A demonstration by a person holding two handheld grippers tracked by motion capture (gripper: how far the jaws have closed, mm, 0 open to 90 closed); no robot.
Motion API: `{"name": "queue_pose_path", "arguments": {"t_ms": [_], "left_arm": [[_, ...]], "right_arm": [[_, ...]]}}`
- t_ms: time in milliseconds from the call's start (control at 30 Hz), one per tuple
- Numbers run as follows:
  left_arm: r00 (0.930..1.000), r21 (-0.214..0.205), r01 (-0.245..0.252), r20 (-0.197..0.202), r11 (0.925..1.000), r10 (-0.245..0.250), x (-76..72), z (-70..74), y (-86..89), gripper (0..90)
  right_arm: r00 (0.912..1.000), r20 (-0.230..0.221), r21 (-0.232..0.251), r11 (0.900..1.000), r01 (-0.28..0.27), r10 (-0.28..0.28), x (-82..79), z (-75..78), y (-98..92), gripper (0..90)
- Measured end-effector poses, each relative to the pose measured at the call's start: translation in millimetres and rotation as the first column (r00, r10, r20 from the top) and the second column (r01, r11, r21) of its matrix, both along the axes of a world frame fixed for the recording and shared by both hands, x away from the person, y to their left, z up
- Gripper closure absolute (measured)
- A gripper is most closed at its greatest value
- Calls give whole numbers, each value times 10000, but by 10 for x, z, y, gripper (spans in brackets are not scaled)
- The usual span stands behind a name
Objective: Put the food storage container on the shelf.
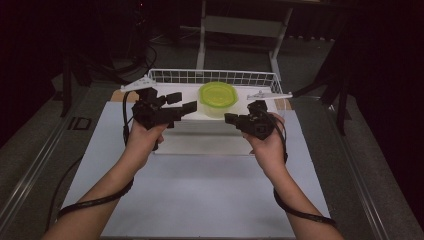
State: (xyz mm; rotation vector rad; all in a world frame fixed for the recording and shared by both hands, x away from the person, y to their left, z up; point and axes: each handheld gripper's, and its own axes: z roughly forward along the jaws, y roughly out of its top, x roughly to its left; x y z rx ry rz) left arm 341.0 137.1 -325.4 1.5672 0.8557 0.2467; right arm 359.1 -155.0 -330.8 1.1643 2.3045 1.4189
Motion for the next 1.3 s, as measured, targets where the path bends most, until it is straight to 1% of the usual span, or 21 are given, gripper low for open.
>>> {"name": "queue_pose_path", "arguments": {"t_ms": [33, 100, 167, 200, 267, 300, 367, 433, 500, 533, 633, 667, 700, 767, 800, 867, 967, 1000, 1133, 1233, 1300], "left_arm": [[9998, 11, 47, 211, 10000, -47, -48, -42, 4, 218], [9989, -78, 233, 417, 9997, -230, -128, -133, 8, 158], [9981, -73, 361, 511, 9993, -357, -201, -216, 8, 151], [9976, 22, 338, 600, 9994, -339, -238, -257, 6, 141], [9977, 361, 381, 549, 9986, -400, -292, -329, -8, 60], [9971, 455, 374, 649, 9983, -403, -321, -369, -12, 23], [9962, 671, 262, 813, 9974, -316, -379, -441, -16, 23], [9948, 773, 224, 977, 9968, -299, -436, -508, -13, 23], [9941, 906, 286, 1017, 9955, -379, -481, -569, -15, 23], [9943, 978, 283, 994, 9948, -381, -493, -583, -17, 23], [9942, 889, 384, 969, 9953, -470, -536, -624, -15, 23], [9943, 943, 385, 953, 9948, -475, -547, -630, -14, 22], [9938, 919, 378, 1008, 9950, -470, -558, -636, -13, 23], [9940, 926, 410, 977, 9949, -500, -570, -641, -18, 23], [9934, 900, 393, 1035, 9952, -486, -577, -645, -19, 22], [9937, 953, 432, 991, 9945, -526, -583, -643, -28, 22], [9928, 982, 503, 1035, 9939, -604, -594, -640, -50, 22], [9924, 999, 509, 1069, 9937, -616, -599, -642, -61, 23], [9914, 1102, 574, 1107, 9922, -697, -613, -650, -83, 23], [9910, 1134, 586, 1135, 9918, -715, -619, -656, -91, 23], [9901, 1069, 585, 1207, 9925, -714, -625, -653, -88, 22]], "right_arm": [[10000, -50, 7, 10000, -10, 10, 12, -22, 19, 900], [9999, -125, 49, 10000, 38, -38, 39, -57, 54, 900], [9998, -170, 24, 10000, 73, -73, 73, -93, 86, 900], [9997, -220, 28, 10000, 58, -57, 85, -103, 96, 900], [9994, -310, 42, 9999, 130, -129, 111, -128, 118, 900], [9993, -352, 45, 9999, 113, -111, 128, -139, 129, 900], [9992, -362, 87, 9998, 176, -172, 156, -152, 148, 900], [9991, -375, 68, 9997, 218, -216, 182, -154, 164, 900], [9988, -393, 46, 9996, 282, -280, 210, -153, 173, 899], [9987, -420, 67, 9995, 296, -293, 225, -152, 174, 899], [9980, -417, 112, 9988, 482, -477, 262, -147, 174, 899], [9978, -432, 145, 9986, 500, -493, 279, -146, 173, 899], [9975, -414, 90, 9983, 580, -576, 293, -145, 173, 899], [9967, -489, 133, 9978, 654, -647, 338, -151, 169, 899], [9963, -511, 156, 9974, 700, -691, 351, -152, 169, 899], [9962, -538, 170, 9974, 694, -684, 384, -152, 172, 898], [9965, -531, 156, 9977, 661, -652, 407, -140, 182, 895], [9965, -505, 118, 9977, 675, -668, 406, -132, 188, 895], [9973, -481, 236, 9982, 559, -547, 369, -116, 170, 892], [9988, -318, 242, 9989, 390, -382, 274, -110, 157, 849], [9994, -179, 365, 9989, 305, -299, 202, -105, 140, 761]]}}
